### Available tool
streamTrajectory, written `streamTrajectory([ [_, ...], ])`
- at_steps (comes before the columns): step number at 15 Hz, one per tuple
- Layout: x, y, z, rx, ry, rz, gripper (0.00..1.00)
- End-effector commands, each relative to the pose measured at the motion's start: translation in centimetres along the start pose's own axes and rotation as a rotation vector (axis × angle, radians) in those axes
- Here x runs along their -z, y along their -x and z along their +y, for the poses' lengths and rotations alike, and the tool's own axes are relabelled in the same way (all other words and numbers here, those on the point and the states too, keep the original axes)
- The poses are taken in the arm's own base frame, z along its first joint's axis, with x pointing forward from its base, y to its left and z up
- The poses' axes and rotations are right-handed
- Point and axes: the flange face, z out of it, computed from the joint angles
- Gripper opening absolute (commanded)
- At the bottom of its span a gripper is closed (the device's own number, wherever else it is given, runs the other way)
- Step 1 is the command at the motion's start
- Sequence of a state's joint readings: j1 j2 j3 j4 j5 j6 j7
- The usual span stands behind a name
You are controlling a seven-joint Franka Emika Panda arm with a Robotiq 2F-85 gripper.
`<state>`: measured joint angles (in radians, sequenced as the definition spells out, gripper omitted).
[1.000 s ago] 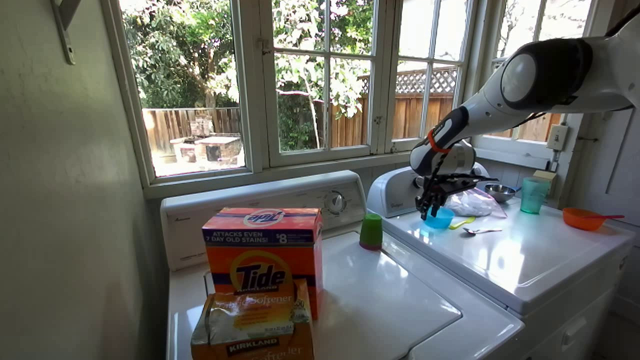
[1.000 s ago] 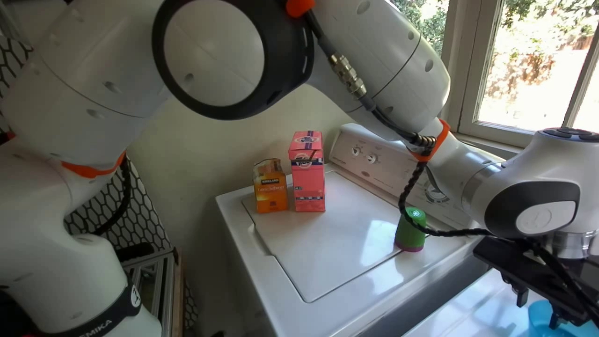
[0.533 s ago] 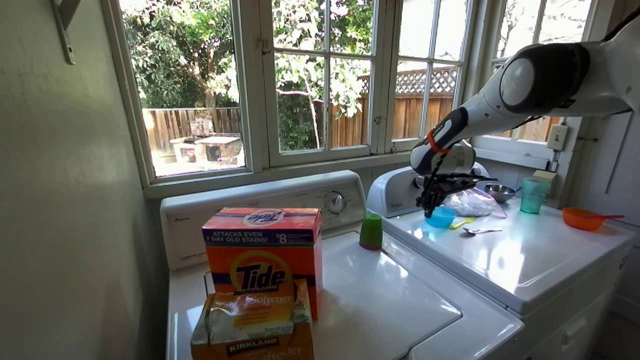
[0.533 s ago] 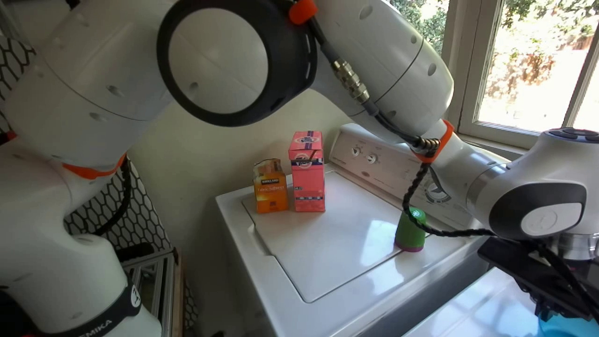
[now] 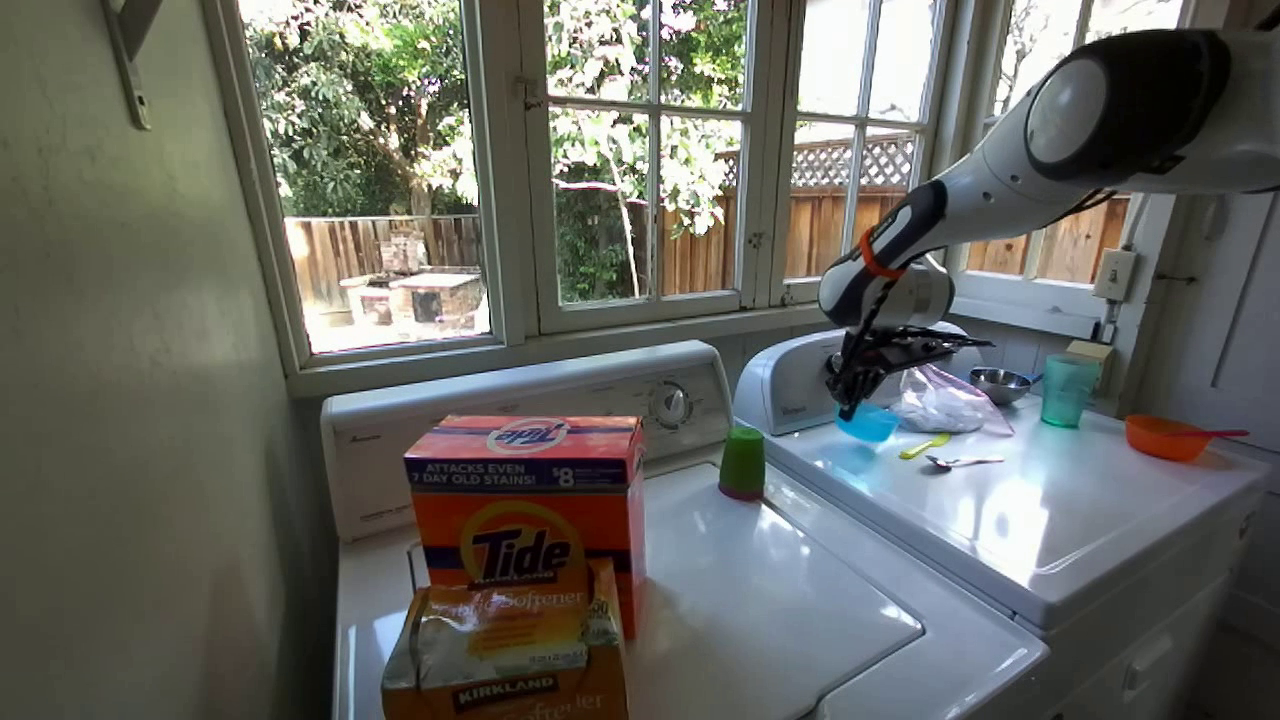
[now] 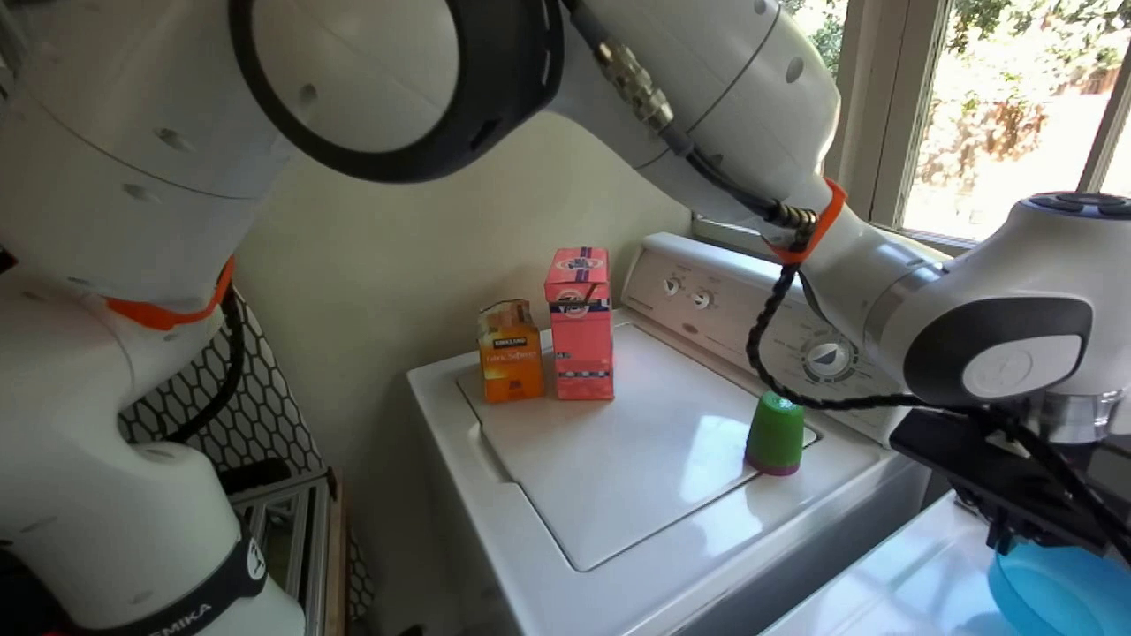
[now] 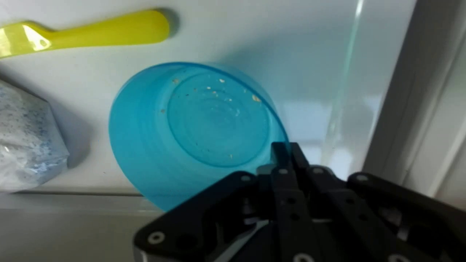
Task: Move the green cup to the left and put the blue bowl on top of it
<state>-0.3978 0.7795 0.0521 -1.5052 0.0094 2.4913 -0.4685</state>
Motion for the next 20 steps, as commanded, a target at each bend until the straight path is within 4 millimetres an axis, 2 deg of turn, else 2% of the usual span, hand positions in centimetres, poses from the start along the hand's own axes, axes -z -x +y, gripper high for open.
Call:
streamTrajectory([
  [1,3.8,2.8,-2.8,0.142,-0.102,0.035,0.01],
  [5,5.6,3.8,-6.8,0.277,-0.112,0.019,0.01],
  [8,6.4,4.0,-10.6,0.362,-0.105,-0.008,0.01],
  [10,6.9,3.6,-12.7,0.356,-0.078,-0.004,0.01],
  [11,6.0,2.6,-11.1,0.349,-0.112,-0.006,0.04],
  [13,6.5,2.5,-12.8,0.362,-0.106,-0.004,0.04],
  [17,6.7,2.8,-12.6,0.358,-0.098,-0.007,0.01],
  [20,7.7,2.7,-14.5,0.417,-0.05,-0.007,0.01],
])
